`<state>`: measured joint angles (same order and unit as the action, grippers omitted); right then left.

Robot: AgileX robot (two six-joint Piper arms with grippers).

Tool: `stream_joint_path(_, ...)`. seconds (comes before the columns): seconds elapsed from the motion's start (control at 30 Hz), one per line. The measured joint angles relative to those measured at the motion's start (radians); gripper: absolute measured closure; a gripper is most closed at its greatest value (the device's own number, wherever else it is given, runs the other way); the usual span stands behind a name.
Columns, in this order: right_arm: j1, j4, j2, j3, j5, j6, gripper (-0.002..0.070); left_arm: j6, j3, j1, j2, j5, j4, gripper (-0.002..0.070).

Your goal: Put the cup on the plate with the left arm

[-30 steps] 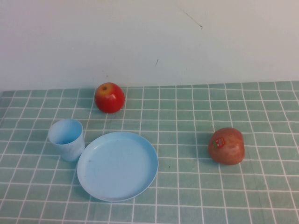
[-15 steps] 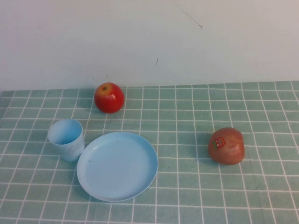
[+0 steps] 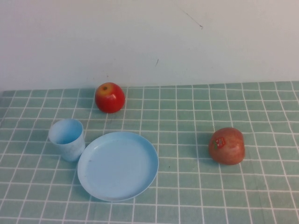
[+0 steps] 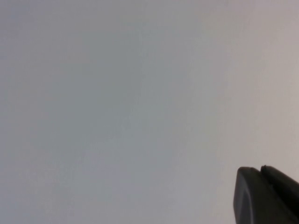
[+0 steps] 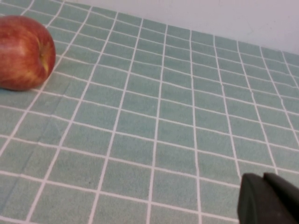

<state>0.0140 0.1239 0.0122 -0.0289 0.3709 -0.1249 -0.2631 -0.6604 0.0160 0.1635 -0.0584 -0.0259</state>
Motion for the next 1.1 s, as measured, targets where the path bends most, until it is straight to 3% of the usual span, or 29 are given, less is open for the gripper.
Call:
stream_joint_path(0.23,0.000,0.000,0.000,0.000,0.000,0.000,0.0678,0.050,-0.215,0.000,0.374,-0.471,0.094,0.0676)
stream_joint_path(0.7,0.000,0.000,0.000,0.000,0.000,0.000,0.0678,0.043,-0.225,0.000,0.748,-0.565,0.031,0.0676)
stream_joint_path(0.93,0.000,0.000,0.000,0.000,0.000,0.000,0.0678,0.085,-0.330,0.000,1.012,-0.713,0.044,0.0675)
stream_joint_path(1.1,0.000,0.000,0.000,0.000,0.000,0.000,0.0678,0.109,-0.468,0.000,1.200,-0.779,0.033,0.0595)
